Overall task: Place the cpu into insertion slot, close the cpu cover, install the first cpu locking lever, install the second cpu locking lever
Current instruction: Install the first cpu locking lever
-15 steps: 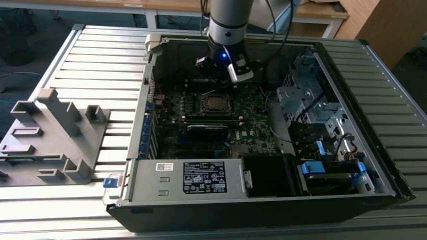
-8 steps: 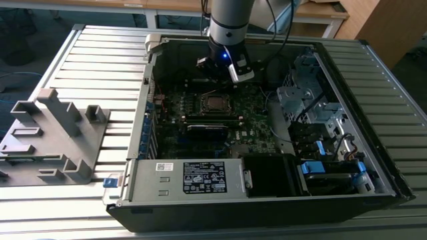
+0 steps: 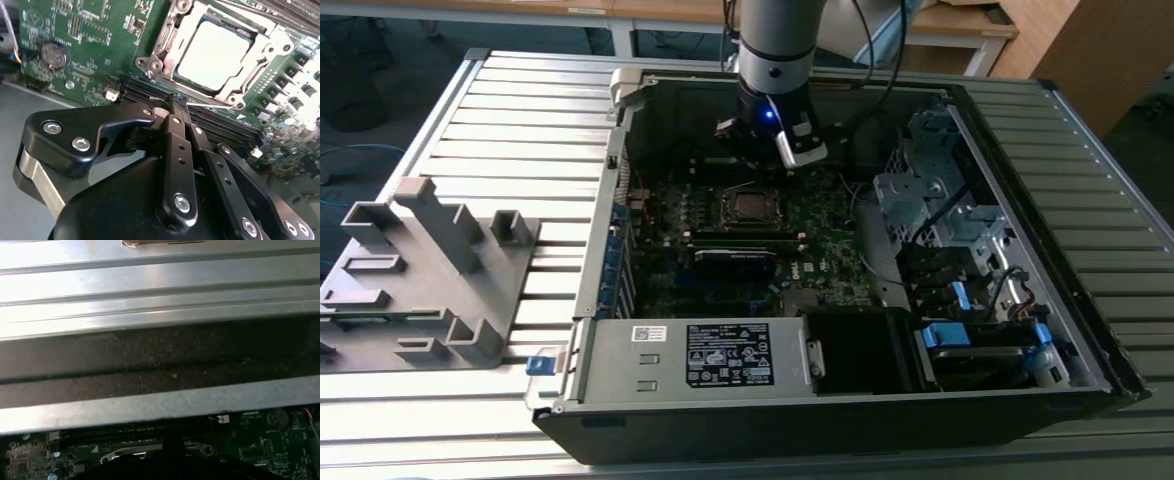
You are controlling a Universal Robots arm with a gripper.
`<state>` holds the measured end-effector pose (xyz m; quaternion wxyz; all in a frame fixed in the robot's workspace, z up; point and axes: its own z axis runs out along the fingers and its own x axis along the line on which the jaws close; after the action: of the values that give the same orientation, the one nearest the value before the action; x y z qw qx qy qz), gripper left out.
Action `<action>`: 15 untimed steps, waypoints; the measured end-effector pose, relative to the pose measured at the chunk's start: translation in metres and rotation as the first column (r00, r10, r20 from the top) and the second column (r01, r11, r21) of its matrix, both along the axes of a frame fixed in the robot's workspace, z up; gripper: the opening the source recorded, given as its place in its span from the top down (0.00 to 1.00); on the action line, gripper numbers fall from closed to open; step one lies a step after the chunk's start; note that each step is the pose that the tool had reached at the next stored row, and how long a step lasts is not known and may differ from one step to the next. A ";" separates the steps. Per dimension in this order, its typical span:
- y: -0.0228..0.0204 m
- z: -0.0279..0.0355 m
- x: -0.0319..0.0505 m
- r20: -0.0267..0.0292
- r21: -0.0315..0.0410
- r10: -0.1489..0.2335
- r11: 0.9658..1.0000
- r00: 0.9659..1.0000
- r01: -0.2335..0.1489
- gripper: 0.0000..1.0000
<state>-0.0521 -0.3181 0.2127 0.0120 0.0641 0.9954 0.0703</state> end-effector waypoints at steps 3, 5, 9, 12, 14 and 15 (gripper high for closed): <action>0.0000 -0.0007 0.0000 0.000 0.000 -0.052 0.999 0.999 0.052 0.89; 0.0004 -0.0010 -0.0003 0.000 0.000 -0.072 0.997 0.997 0.072 0.89; 0.0013 -0.0012 -0.0016 0.000 0.000 -0.101 0.995 0.995 0.101 0.89; 0.0020 -0.0013 -0.0033 0.000 0.000 -0.117 0.993 0.993 0.117 0.89; 0.0022 -0.0014 -0.0045 0.000 0.000 -0.124 0.992 0.992 0.124 0.89; 0.0023 -0.0015 -0.0046 0.000 0.000 -0.130 0.992 0.992 0.130 0.89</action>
<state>-0.0567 -0.3158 0.2111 0.0165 0.1286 0.9891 0.0693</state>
